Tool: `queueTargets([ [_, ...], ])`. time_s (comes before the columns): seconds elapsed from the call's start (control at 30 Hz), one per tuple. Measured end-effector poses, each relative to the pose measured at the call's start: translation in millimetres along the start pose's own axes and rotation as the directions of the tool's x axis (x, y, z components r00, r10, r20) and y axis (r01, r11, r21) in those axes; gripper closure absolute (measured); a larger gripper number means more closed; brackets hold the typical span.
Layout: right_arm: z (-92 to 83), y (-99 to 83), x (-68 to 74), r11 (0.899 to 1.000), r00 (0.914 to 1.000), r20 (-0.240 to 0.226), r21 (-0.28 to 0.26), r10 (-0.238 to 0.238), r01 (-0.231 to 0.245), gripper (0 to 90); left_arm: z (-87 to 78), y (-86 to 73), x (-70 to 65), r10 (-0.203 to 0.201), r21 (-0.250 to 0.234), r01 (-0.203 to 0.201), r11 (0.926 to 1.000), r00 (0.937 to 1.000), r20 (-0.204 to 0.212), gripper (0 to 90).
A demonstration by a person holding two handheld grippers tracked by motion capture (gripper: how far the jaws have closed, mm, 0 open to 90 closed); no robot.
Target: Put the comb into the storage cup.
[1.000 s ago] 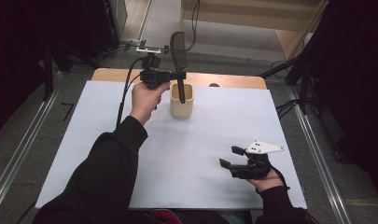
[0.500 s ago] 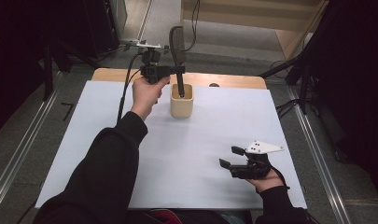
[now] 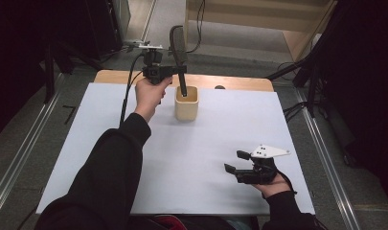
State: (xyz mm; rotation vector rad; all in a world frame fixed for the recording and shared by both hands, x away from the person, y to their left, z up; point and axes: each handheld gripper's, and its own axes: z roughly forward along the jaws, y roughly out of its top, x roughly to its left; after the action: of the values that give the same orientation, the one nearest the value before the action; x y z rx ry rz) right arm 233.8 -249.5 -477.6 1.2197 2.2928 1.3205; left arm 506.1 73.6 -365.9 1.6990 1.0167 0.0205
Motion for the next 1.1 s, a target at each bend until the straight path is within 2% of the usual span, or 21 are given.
queueTargets([
  [0.63, 0.6, 1.2, -0.7, 1.000, 1.0000, -0.003, -0.012, -0.004, 0.004, 24.2, 5.5, -5.4, 4.4, 0.015, -0.003, -0.015, 0.9999, 0.9997, -0.019, 72.5],
  [1.1, 1.2, 1.4, -0.5, 1.000, 0.9999, -0.005, -0.011, -0.011, 0.011, 24.2, 12.0, -12.3, 8.8, 0.024, 0.016, -0.023, 0.9996, 0.9994, -0.026, 72.5],
])
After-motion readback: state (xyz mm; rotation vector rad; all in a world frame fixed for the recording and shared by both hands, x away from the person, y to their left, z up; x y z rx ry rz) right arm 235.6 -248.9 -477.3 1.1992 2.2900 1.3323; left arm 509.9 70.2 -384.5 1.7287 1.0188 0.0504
